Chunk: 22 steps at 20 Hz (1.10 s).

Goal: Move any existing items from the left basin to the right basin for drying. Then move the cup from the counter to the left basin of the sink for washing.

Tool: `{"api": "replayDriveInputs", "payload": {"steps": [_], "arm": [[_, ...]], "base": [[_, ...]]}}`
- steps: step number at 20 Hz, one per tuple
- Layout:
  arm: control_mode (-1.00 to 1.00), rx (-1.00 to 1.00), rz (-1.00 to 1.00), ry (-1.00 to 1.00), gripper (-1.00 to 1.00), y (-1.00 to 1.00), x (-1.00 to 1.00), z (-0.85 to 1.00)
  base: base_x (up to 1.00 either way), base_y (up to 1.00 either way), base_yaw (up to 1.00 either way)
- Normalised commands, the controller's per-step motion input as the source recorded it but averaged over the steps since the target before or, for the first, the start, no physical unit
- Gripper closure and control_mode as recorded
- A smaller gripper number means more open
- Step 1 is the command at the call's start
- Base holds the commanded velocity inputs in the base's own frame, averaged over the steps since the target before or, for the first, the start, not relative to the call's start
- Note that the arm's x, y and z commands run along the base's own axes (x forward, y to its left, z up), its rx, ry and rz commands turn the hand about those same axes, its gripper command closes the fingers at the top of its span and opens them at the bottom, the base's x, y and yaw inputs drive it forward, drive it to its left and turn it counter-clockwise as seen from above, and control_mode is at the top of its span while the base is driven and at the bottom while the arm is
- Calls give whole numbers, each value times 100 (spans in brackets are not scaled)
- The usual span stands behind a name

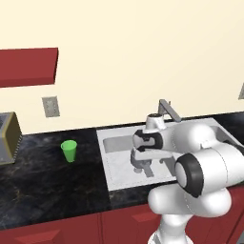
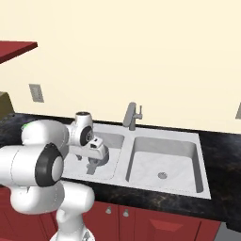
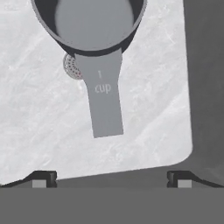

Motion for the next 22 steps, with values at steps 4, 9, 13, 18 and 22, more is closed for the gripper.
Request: {"api": "replayDriveInputs", "payload": {"steps": [4,9,13,18,22], "arm": [[-100,0,-2,1,-100,0,12,-20],[-100,0,-2,1,-100,0,17,-20],[-100,0,-2,0,-100,0,18,-19],[-100,0,-2,0,-100,0,16,-18],[-100,0,-2,0,-100,0,9,-20]], "base": [[0,0,0],[0,0,0],[0,0,0],[0,0,0],[0,0,0]]}}
